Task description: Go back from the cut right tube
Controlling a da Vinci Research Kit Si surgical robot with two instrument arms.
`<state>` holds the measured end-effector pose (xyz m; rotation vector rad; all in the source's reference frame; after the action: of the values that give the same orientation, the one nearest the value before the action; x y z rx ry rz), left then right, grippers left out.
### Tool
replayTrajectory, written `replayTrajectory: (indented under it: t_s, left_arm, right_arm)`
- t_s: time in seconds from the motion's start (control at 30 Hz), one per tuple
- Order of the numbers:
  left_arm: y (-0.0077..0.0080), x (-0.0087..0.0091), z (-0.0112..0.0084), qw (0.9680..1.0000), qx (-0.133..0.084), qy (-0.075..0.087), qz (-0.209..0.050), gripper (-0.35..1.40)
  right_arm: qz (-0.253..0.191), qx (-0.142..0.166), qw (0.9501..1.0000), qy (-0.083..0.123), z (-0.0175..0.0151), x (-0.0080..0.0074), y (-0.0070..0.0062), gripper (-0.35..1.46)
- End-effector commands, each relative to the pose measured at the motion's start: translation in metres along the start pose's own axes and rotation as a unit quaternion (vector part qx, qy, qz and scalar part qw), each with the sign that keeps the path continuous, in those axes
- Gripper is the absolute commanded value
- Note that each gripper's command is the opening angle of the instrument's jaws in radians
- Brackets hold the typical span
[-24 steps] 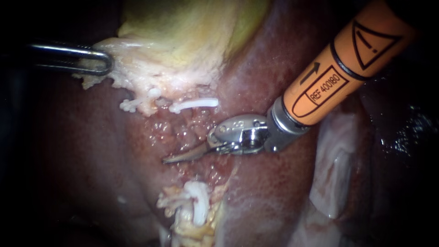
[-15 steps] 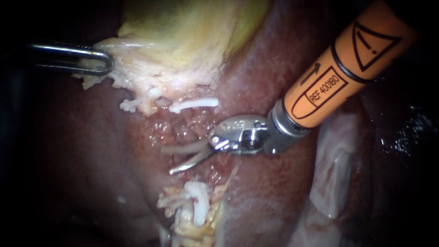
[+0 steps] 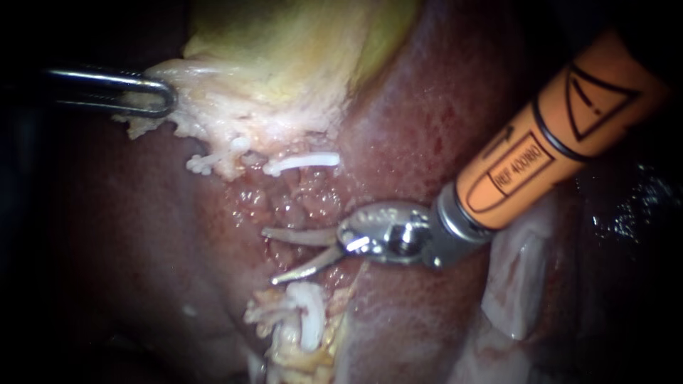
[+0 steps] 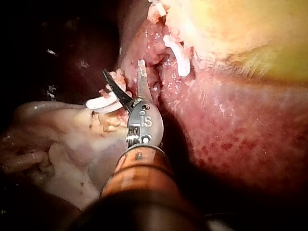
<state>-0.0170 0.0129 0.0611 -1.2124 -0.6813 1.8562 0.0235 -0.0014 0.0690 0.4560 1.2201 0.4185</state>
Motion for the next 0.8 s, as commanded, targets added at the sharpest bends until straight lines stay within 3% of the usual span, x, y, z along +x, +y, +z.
replayTrajectory:
  t_s: [0.03,0.13,0.33,0.47,0.57,0.7,0.8]
  left_arm:
    - [0.0000,0.0000,0.0000,1.0000,-0.001,0.000,0.000,-0.35]
    - [0.0000,0.0000,0.0000,1.0000,-0.001,0.000,0.000,-0.35]
    - [-0.0002,0.0000,0.0000,1.0000,-0.001,0.000,0.000,-0.35]
    - [-0.0002,-0.0001,0.0000,1.0000,-0.001,0.000,0.000,-0.35]
    - [-0.0002,-0.0001,0.0001,1.0000,0.000,0.000,0.001,-0.35]
    - [-0.0002,-0.0003,0.0003,1.0000,0.000,0.000,0.001,-0.35]
    - [-0.0004,-0.0007,0.0008,1.0000,0.003,0.001,0.002,-0.35]
  right_arm:
    - [-0.007,-0.012,0.9999,0.000,-0.0009,0.0001,-0.0002,1.45]
    - [-0.040,-0.046,0.9981,-0.009,-0.0039,0.0002,-0.0006,1.45]
    - [-0.091,-0.075,0.9896,-0.082,-0.0100,0.0011,-0.0001,1.45]
    - [-0.112,-0.092,0.9825,-0.117,-0.0133,0.0020,0.0008,1.45]
    - [-0.113,-0.097,0.9805,-0.128,-0.0152,0.0026,0.0013,1.45]
    - [-0.121,-0.074,0.9817,-0.127,-0.0165,0.0028,0.0017,1.45]
    - [-0.122,-0.073,0.9817,-0.127,-0.0167,0.0027,0.0018,1.45]
